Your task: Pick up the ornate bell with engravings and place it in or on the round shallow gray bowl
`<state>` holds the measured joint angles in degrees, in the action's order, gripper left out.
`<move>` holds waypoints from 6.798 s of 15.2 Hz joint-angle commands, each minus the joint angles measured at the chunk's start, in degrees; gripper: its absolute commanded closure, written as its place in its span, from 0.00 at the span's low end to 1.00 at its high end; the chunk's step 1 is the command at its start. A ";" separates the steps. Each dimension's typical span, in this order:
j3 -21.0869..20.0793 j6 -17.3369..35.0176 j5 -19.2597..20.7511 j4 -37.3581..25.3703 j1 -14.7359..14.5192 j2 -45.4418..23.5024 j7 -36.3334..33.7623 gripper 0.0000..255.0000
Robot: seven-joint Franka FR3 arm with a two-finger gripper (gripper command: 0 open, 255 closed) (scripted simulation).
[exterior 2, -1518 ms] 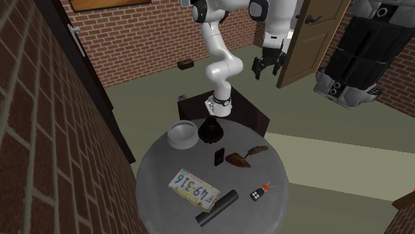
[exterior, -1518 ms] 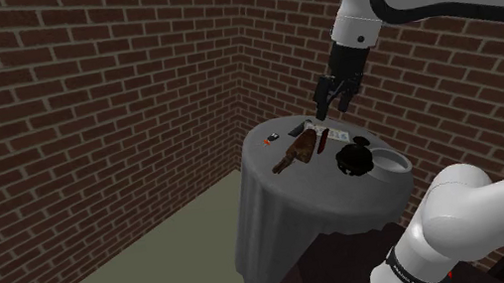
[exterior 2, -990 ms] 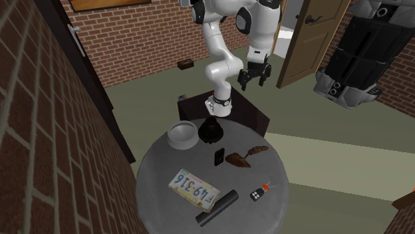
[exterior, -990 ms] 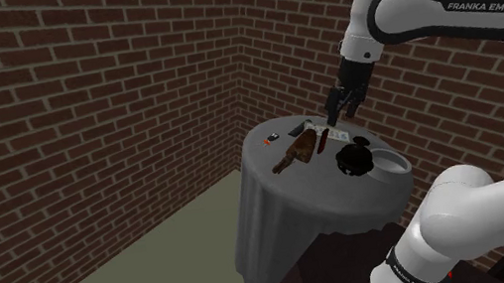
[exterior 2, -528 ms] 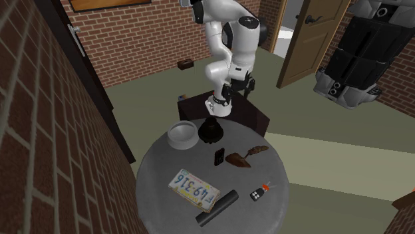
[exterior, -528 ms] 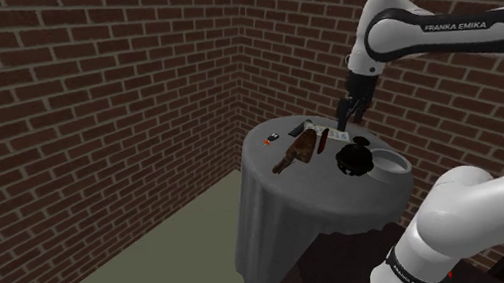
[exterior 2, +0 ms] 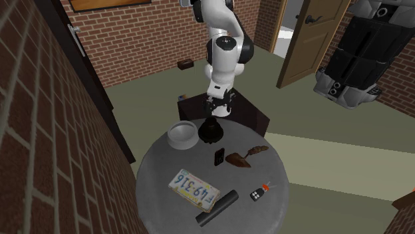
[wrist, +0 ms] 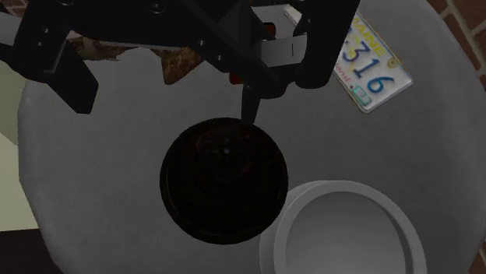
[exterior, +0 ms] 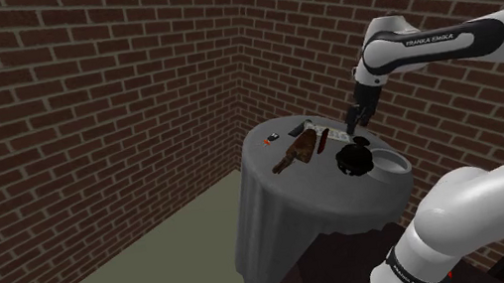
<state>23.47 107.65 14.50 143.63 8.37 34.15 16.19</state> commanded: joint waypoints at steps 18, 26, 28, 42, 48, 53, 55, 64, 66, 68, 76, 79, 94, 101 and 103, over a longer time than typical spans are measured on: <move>5.32 9.72 2.16 3.23 0.90 -6.38 3.84 0.00; 5.32 9.71 2.16 3.23 0.90 -6.38 3.84 1.00; 5.33 9.72 2.16 3.23 0.90 -6.38 3.84 1.00; 2.59 -2.15 0.94 -4.84 0.76 -2.55 3.94 1.00; 1.62 -6.89 0.32 -8.93 0.55 -1.90 4.13 1.00; 2.89 -10.66 1.05 -12.77 1.36 -1.56 6.85 1.00; 4.64 -12.13 2.00 -14.77 2.18 -1.62 9.51 1.00; 13.00 -17.53 4.77 -25.84 4.16 -4.88 21.60 1.00; 13.26 -16.08 5.05 -24.16 4.29 -4.62 21.39 1.00; 13.56 -14.62 5.31 -22.54 4.42 -4.44 21.20 1.00; 14.98 -8.67 6.34 -16.47 4.82 -4.24 20.59 1.00; 15.63 -6.38 6.71 -14.37 4.92 -4.41 20.42 1.00; 18.16 1.52 7.78 -8.09 4.99 -5.98 20.08 1.00; 18.16 1.52 7.79 -8.08 5.00 -5.98 20.08 0.00; 17.49 -0.47 7.47 -9.65 4.93 -5.57 20.11 0.00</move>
<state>41.48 108.39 22.08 134.69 13.26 28.12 36.41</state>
